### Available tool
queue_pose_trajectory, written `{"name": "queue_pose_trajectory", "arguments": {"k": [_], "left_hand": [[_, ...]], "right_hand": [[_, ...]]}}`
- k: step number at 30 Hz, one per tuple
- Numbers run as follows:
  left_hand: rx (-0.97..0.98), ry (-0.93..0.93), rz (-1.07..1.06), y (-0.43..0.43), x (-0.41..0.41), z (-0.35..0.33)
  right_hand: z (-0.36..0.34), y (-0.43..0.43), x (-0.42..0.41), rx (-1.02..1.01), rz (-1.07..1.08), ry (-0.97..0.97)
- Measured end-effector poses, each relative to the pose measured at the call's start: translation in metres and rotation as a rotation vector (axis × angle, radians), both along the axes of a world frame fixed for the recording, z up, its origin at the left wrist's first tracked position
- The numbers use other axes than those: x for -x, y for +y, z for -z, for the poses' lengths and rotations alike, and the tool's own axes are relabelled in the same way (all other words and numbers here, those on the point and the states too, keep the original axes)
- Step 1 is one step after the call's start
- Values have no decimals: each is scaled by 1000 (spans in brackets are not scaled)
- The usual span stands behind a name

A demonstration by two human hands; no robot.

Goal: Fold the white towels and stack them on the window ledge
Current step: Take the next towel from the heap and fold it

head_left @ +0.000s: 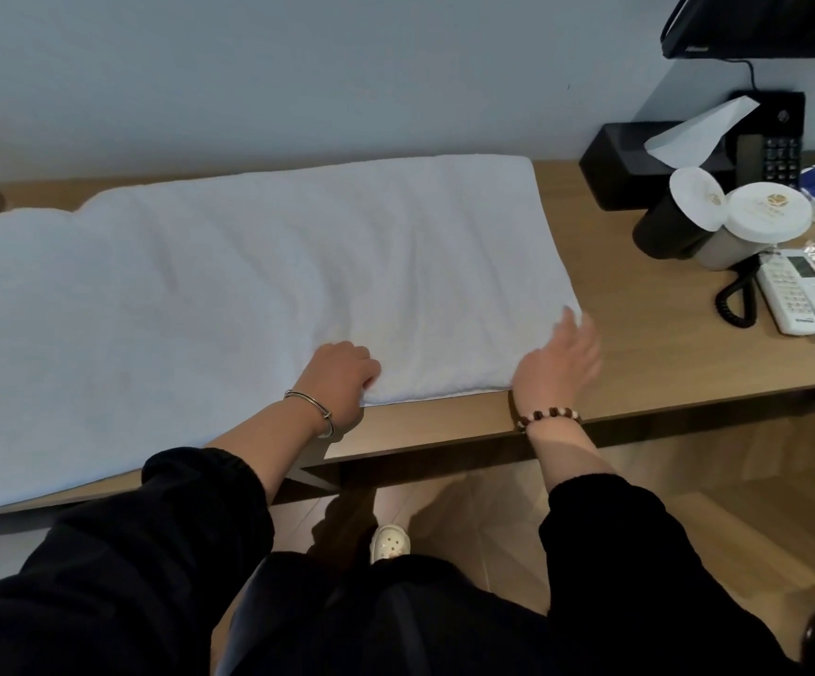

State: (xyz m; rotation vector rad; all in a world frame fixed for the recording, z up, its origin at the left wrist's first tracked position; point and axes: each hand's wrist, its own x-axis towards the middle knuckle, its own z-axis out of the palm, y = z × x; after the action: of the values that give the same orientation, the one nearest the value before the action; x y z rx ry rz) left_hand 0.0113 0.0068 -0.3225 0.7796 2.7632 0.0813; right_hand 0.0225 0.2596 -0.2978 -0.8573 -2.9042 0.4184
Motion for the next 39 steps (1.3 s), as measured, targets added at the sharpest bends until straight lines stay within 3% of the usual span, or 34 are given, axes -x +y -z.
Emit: {"name": "queue_pose_trajectory", "arguments": {"k": [4,7,11,15,21,28,39], "left_hand": [[-18,-11,-1,-1,0,-1],[-182,5,-41,-4,-3,0],[-388,254,-276,-12,-23,11],[-312,366,-472,-33,-44,16],[-268,426,-341,-62,-54,11],[-111,308,-213,-111,-64,3],[-6,228,-316,-159,-71,-6]], "right_hand": [[10,-42,18,-57,-387,-220],[28,-47,18,-68,-386,-340],[33,-47,16,-94,-365,-333],[35,-48,15,-125,-365,-324],[37,-47,15,-134,-356,-306],[33,-46,13,-140,-366,-297],[32,-43,12,-143,-391,-291]]}}
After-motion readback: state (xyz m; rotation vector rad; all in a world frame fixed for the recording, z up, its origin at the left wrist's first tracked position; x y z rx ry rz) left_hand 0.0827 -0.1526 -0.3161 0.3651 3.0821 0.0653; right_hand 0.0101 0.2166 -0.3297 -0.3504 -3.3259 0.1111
